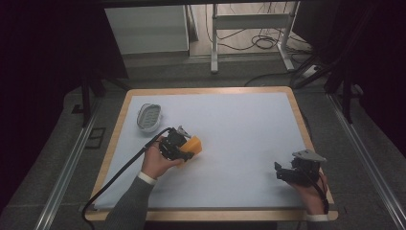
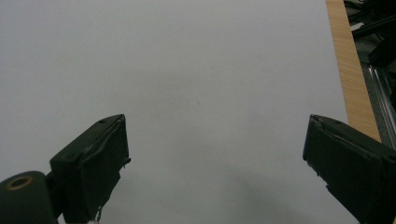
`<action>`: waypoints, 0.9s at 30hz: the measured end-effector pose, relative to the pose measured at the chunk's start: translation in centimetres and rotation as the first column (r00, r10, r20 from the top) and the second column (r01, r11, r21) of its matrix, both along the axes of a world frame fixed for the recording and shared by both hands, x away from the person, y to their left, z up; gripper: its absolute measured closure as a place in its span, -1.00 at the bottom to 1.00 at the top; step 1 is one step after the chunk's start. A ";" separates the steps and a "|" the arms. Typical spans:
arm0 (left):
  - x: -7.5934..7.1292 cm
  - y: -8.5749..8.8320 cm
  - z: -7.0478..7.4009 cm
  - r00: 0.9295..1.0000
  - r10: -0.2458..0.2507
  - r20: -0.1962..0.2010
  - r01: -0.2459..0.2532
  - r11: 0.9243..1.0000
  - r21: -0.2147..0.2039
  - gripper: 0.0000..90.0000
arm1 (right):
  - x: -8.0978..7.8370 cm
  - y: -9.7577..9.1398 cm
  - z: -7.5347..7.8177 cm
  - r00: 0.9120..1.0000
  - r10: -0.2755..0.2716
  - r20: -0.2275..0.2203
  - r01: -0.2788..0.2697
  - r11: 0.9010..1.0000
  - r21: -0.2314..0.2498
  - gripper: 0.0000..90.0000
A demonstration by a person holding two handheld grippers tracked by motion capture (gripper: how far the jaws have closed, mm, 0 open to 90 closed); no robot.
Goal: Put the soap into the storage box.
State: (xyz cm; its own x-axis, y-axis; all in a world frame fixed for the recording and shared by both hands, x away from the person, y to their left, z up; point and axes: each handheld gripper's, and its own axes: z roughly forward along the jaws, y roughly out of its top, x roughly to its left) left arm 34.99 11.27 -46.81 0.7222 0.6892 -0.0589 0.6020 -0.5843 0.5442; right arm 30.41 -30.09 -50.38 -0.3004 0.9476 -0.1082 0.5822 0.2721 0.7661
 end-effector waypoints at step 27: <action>0.1 1.4 1.4 0.999 0.034 0.029 -0.034 0.999 -0.010 0.35 | 0.0 -0.1 0.0 1.000 -0.005 0.003 0.005 1.000 0.000 -0.85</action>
State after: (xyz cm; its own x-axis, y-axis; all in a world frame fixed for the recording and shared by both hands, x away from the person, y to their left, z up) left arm 35.13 12.66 -45.38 0.7001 0.7127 -0.0444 0.6049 -0.5589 0.5672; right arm 30.38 -30.17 -50.37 -0.2956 0.9491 -0.1092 0.5813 0.2693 0.7679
